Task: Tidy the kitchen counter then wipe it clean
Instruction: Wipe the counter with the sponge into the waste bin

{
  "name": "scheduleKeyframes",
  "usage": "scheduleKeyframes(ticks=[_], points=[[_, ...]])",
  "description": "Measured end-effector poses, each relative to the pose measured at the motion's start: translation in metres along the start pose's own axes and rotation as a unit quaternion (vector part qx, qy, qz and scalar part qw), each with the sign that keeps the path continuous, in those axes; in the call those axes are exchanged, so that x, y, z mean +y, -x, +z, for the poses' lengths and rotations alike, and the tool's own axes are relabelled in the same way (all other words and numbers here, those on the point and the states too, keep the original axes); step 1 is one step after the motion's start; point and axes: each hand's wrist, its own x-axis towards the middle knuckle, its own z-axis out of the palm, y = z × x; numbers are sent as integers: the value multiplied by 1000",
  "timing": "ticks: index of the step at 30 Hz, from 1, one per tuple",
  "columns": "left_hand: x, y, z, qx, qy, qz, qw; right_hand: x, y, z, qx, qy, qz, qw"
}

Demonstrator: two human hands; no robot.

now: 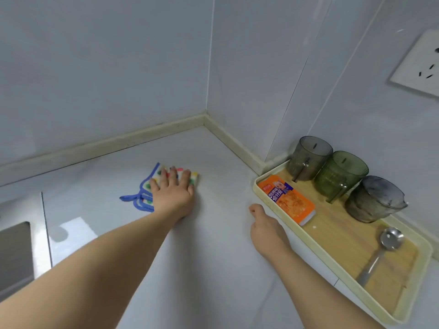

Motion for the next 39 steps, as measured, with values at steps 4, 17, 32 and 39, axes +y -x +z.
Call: scheduleKeyframes(ticks=[4,17,32,39], points=[[38,46,14,-15,-17,109,994,2,-1,1,18,-52,10,998],[27,30,8,-7,12,79,997,2,0,5,15,-201,36,979],[0,56,-8,11,118,84,989,-58,6,45,4,102,-130,986],[-8,68,6,2,24,130,991,-22,-18,37,39,163,-29,985]])
